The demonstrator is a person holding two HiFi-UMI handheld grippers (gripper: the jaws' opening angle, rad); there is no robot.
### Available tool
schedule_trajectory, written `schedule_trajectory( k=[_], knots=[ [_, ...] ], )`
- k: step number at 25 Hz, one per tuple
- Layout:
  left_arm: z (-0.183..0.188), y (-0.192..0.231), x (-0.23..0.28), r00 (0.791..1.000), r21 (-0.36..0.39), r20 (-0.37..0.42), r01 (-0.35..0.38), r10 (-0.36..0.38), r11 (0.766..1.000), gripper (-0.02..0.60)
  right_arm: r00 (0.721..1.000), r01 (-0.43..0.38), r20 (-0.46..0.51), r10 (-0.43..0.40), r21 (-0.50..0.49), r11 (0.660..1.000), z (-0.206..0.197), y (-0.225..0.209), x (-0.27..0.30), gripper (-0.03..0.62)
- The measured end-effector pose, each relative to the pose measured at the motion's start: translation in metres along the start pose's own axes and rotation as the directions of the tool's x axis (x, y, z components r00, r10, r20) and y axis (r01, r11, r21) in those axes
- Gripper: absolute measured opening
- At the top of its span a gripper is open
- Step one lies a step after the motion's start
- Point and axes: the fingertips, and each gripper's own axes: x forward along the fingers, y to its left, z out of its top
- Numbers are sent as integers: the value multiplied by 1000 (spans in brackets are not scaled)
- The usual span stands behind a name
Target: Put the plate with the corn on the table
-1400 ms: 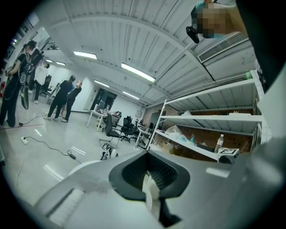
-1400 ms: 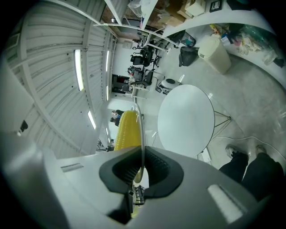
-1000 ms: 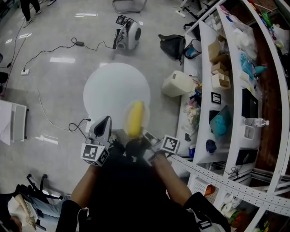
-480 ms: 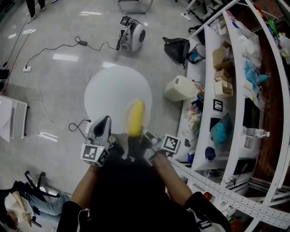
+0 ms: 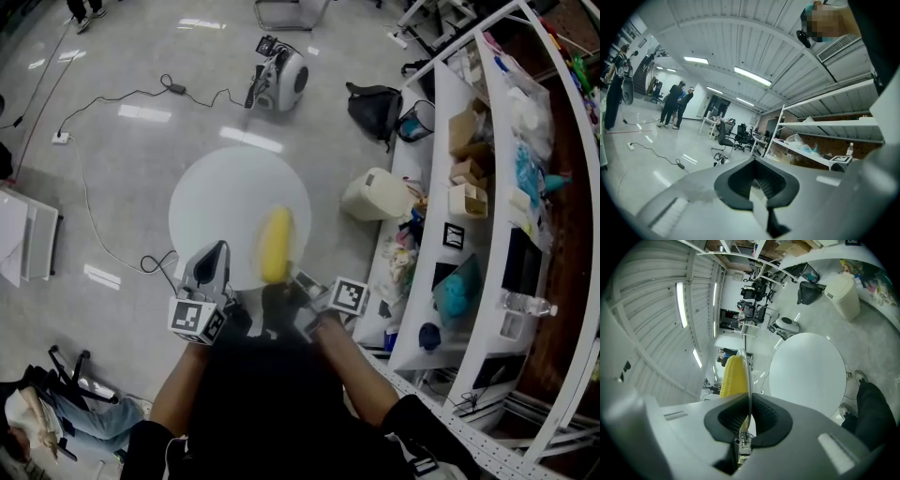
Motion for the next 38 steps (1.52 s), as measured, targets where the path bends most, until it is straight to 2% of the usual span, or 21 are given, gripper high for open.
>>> schedule_trajectory(
  k=[3, 6, 11, 15, 18, 22, 26, 30, 38],
  knots=[
    [-2, 1, 11, 1000, 3, -3, -14, 14, 1000, 2, 1000, -9, -17, 9, 1, 1000, 11, -5, 6, 25],
    [-7, 2, 21, 1000, 2, -6, -30, 30, 1000, 2, 999, 35, -30, -35, -4, 999, 22, -25, 7, 25],
    [-19, 10, 34, 998, -10, -20, -55, 55, 998, 2, 997, -14, -71, 12, -26, 1000, 32, -31, 21, 25],
    [-26, 16, 42, 996, -40, -18, -83, 83, 996, 2, 995, -16, -102, 10, -61, 998, 41, -39, 29, 25],
    [-40, 18, 45, 996, -11, -35, -88, 88, 996, 2, 991, 50, -120, -56, -54, 997, 44, -61, 25, 25],
    [-55, 28, 52, 994, -8, -44, -103, 103, 995, 2, 990, 25, -140, -32, -50, 998, 50, -70, 37, 25],
    [-69, 36, 61, 992, -25, -53, -120, 119, 992, 2, 984, -95, -160, 79, -100, 990, 58, -70, 53, 25],
    [-85, 44, 73, 992, -13, -58, -116, 115, 993, 2, 985, -71, -162, 59, -74, 995, 63, -89, 63, 25],
    [-110, 56, 92, 991, -20, -70, -119, 117, 993, 2, 983, -73, -174, 57, -84, 994, 74, -125, 83, 25]
  ],
)
